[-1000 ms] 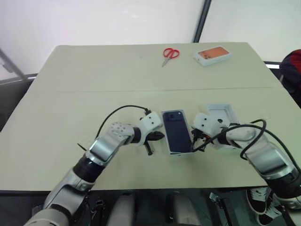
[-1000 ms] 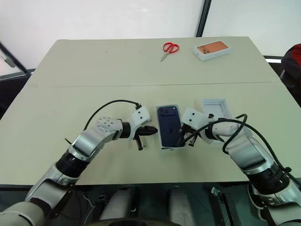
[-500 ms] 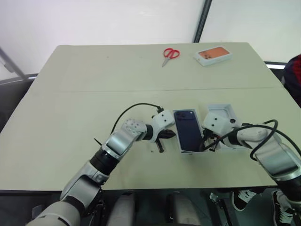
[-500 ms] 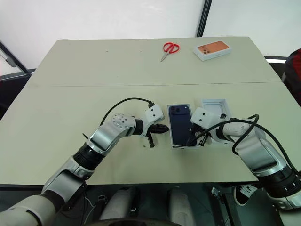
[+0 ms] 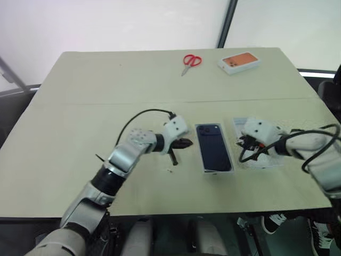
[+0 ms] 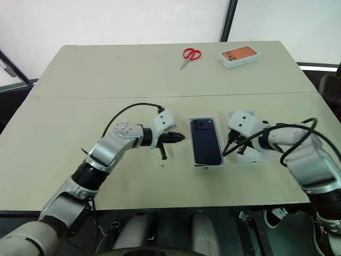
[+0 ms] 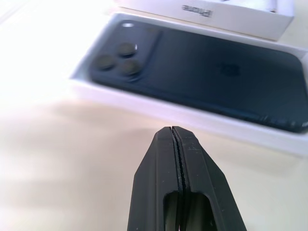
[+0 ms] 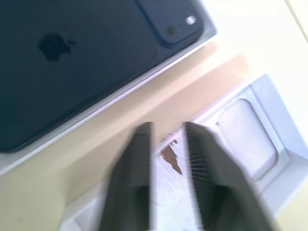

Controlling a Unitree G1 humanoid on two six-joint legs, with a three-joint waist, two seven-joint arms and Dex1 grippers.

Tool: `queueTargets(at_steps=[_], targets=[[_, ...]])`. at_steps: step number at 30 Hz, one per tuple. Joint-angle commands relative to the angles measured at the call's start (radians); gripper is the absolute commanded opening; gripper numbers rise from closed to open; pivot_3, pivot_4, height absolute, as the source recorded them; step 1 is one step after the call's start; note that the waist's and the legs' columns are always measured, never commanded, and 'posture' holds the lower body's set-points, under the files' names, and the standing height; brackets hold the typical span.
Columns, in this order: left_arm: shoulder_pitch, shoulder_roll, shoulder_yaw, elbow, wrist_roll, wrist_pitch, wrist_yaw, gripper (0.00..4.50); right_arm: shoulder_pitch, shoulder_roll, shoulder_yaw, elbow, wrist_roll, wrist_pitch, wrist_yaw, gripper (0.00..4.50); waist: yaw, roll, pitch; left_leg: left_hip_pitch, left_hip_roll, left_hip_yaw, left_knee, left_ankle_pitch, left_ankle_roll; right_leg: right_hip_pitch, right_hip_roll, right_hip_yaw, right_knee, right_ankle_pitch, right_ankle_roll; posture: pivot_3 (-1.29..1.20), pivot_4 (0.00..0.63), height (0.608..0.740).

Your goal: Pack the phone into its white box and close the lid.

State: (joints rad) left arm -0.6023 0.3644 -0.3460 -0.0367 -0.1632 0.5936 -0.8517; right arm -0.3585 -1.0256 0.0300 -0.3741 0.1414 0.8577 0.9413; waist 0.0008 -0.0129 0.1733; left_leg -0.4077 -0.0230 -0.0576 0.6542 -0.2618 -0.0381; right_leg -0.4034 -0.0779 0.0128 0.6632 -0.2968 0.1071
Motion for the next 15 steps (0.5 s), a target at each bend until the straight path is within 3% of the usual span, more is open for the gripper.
queueTargets(at_steps=[1,2,6,13,15], targets=[[0.066,0.042,0.092,-0.092,-0.064,-0.093,-0.050,0.00,-0.060,0.013,-0.035,-0.024,0.041,0.151,-0.038,3.19,-0.004,0.000,0.000,0.000,0.000,0.000,0.000,0.000,0.000,0.000,0.000,0.000,0.000,0.000,0.000,0.00,0.150,0.740],[0.090,0.056,0.112,-0.110,-0.083,-0.113,-0.066,0.00,-0.086,0.031,-0.029,-0.013,0.048,0.218,-0.063,3.67,-0.004,0.000,0.000,0.000,0.000,0.000,0.000,0.000,0.000,0.000,0.000,0.000,0.000,0.000,0.000,0.00,0.150,0.740],[0.175,0.097,0.168,-0.179,-0.146,-0.193,-0.129,0.00,-0.209,0.133,-0.021,0.060,0.080,0.534,-0.157,3.67,-0.011,0.000,0.000,0.000,0.000,0.000,0.000,0.000,0.000,0.000,-0.001,0.000,0.000,0.000,0.000,0.00,0.150,0.740],[0.232,0.130,0.170,-0.243,-0.184,-0.234,-0.176,0.00,-0.295,0.212,-0.003,0.163,0.103,0.755,-0.269,3.67,-0.007,0.000,0.000,-0.001,-0.001,0.000,0.000,0.000,0.000,-0.001,-0.002,0.001,0.000,0.000,0.000,0.00,0.150,0.740],[0.236,0.124,0.170,-0.254,-0.190,-0.242,-0.170,0.00,-0.286,0.216,0.010,0.160,0.111,0.757,-0.294,3.16,-0.009,0.000,0.000,-0.001,-0.001,0.000,-0.001,0.000,0.000,-0.001,-0.001,0.000,0.000,0.000,0.000,0.00,0.150,0.740]])
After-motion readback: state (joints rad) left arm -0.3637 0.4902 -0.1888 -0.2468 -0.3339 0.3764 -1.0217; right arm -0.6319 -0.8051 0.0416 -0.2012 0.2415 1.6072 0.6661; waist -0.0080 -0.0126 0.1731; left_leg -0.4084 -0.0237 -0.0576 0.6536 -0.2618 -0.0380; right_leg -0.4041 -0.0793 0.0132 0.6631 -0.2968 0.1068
